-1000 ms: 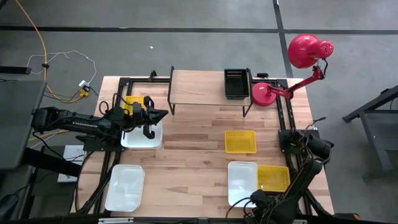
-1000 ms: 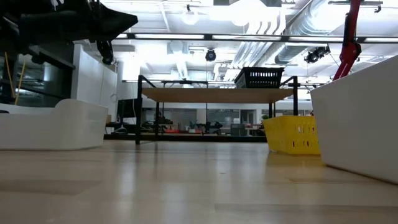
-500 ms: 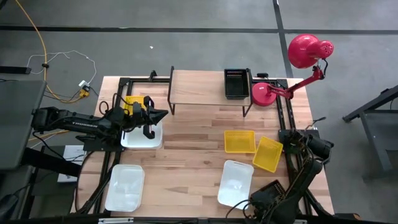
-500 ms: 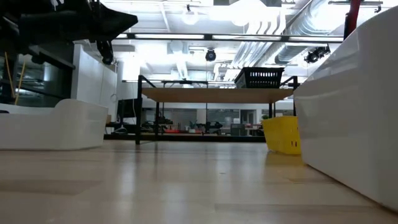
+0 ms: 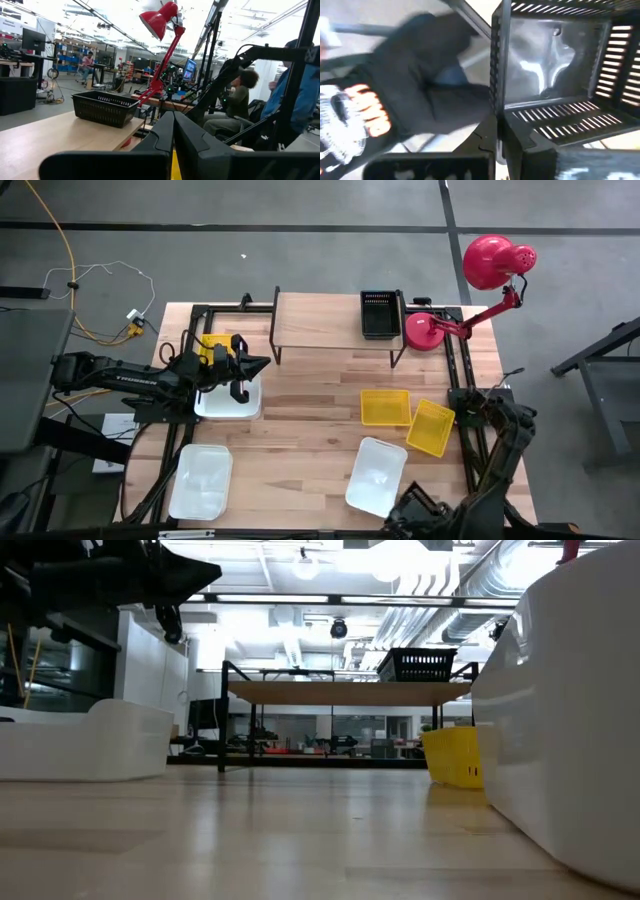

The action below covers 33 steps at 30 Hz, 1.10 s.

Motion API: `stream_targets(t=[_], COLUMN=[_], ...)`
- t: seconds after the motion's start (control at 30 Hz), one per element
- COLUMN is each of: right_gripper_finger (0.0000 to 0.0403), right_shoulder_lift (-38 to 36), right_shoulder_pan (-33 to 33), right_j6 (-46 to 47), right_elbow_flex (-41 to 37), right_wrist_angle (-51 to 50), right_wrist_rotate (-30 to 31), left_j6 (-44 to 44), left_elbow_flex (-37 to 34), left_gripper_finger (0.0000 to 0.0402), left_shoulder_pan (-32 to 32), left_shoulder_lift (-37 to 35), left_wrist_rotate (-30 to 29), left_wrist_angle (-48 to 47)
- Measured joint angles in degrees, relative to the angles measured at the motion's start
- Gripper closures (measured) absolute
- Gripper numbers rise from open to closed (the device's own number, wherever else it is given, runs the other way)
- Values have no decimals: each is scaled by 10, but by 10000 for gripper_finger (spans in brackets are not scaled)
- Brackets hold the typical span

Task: Stack baskets on shelf by color
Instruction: Stack the black bin on the other black bin on the shelf

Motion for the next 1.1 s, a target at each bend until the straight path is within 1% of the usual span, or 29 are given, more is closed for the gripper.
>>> stream_targets(t=[0.1,0.2,0.3,0.4,0.5,0.57,0.6,0.63,0.7,0.77,0.87,1.0,1.1], right_gripper_finger=[402,402,402,402,402,403,403,403,403,403,403,403,403], right_shoulder_lift=[0,0,0,-1,-6,-6,-6,-6,-11,-15,-21,-27,-28], right_shoulder_pan=[-3,-12,-33,-63,-101,-130,-147,-165,-202,-239,-293,-369,-418], right_j6=[-59,-166,-327,-526,-735,-829,-853,-870,-934,-989,-1040,-1079,-1103], right_elbow_flex=[61,113,152,172,166,166,166,164,158,158,158,158,158], right_wrist_angle=[-45,-72,-84,-89,-117,-157,-177,-180,-175,-175,-175,-176,-175], right_wrist_rotate=[55,115,169,209,217,221,224,230,244,272,306,306,286], left_j6=[0,0,0,0,0,0,0,0,0,-1,-13,-36,-45], left_elbow_flex=[0,0,0,0,0,0,0,0,0,0,0,0,0], left_gripper_finger=[401,401,401,401,401,401,401,401,401,401,401,402,401], left_shoulder_pan=[0,0,0,0,0,0,0,0,0,0,0,0,0], left_shoulder_lift=[0,0,0,0,0,0,0,0,0,0,0,0,0], left_wrist_rotate=[0,0,0,0,0,0,0,0,0,2,6,10,25], left_wrist_angle=[0,0,0,0,0,0,0,0,-1,-3,-8,-20,-33])
